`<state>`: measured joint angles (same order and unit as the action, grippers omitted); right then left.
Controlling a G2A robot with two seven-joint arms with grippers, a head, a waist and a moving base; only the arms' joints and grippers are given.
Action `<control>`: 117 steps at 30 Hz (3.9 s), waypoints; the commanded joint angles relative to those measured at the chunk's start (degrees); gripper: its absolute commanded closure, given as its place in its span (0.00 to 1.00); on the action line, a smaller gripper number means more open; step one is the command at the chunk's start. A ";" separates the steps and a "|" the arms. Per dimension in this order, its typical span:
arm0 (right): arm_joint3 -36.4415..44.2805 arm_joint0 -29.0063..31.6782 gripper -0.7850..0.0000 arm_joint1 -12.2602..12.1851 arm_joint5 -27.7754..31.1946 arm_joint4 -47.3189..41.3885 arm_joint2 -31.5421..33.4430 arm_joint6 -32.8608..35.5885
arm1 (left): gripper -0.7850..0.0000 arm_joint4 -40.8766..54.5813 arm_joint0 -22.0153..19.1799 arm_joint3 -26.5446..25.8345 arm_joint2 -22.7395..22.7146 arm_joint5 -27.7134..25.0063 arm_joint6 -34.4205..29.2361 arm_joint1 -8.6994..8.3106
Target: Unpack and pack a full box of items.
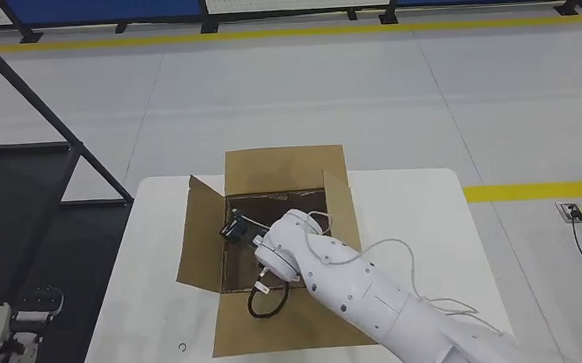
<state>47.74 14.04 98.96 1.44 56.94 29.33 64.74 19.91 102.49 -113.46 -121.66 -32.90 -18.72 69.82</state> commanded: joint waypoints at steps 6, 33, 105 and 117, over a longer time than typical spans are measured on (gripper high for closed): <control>-4.19 -1.28 0.51 2.01 -0.10 -0.83 -0.11 -1.64 | 0.00 0.19 0.55 0.00 -0.41 -0.48 0.23 0.24; 68.65 26.12 0.00 -8.13 -3.77 24.42 22.79 -0.12 | 0.00 -0.67 1.97 -2.69 0.54 -0.99 -2.09 0.90; 34.04 28.69 0.00 -15.05 4.64 -27.60 47.84 4.36 | 0.00 -30.55 -32.66 9.42 42.89 33.18 -15.12 -1.33; 34.47 27.74 0.00 -16.07 3.88 -27.38 45.92 3.93 | 0.00 -31.21 -31.73 9.01 43.01 33.63 -13.48 -1.48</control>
<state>81.72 41.64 82.99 5.19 29.90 75.05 69.19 -11.46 70.56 -104.10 -78.54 1.01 -32.46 68.35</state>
